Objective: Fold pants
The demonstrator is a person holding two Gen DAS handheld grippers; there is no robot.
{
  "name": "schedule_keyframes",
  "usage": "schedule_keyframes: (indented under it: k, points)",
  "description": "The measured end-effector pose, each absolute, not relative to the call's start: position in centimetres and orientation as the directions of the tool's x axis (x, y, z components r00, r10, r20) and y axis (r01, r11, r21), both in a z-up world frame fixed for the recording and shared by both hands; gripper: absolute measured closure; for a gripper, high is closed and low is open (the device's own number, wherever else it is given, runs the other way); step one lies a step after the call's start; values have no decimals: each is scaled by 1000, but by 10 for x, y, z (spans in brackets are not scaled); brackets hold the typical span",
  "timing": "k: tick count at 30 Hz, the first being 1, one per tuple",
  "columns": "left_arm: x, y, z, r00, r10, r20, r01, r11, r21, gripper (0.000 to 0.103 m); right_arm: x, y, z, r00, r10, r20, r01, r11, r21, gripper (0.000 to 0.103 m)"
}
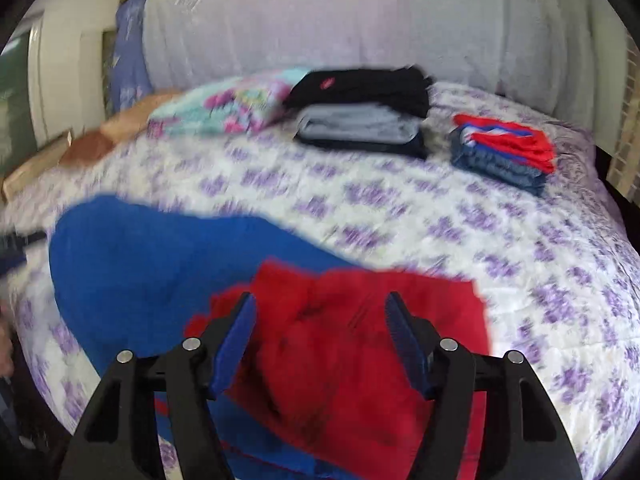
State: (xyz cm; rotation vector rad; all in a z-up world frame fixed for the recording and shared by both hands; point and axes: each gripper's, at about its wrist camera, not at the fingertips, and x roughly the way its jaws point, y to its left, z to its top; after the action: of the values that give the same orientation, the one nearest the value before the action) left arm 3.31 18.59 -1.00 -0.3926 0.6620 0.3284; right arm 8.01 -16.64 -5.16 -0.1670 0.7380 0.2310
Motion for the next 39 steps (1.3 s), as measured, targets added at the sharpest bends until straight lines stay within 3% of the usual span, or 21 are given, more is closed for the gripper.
schedule_keyframes:
  k: [5,11,26,31,35,39]
  points:
    - [39,184,-16,728,123,-674,-392,882,-262,4,81,-174,-58,704,188,-685,-264,964,-7,33]
    - [48,184,-29,709,4,-705,-353,867,-351,4,62,-186,-40,779,267,-567,-302,953,34,23]
    - [79,205,-41,727,-289,-623,-253,731,-633,7,64,-264,-37,828,241,-507,-136,962,235,20]
    - [87,208,-50,710,-350,-611,-241,695,-678,36,64,-271,-42,833,233,-502,-117,961,251,19]
    - [88,217,-54,717,-410,-564,-231,624,-747,42,63,-272,-43,835,240,-495,-121,958,261,18]
    - [84,227,-60,730,-445,-518,-224,561,-797,66,60,-267,-38,839,244,-486,-140,961,239,18]
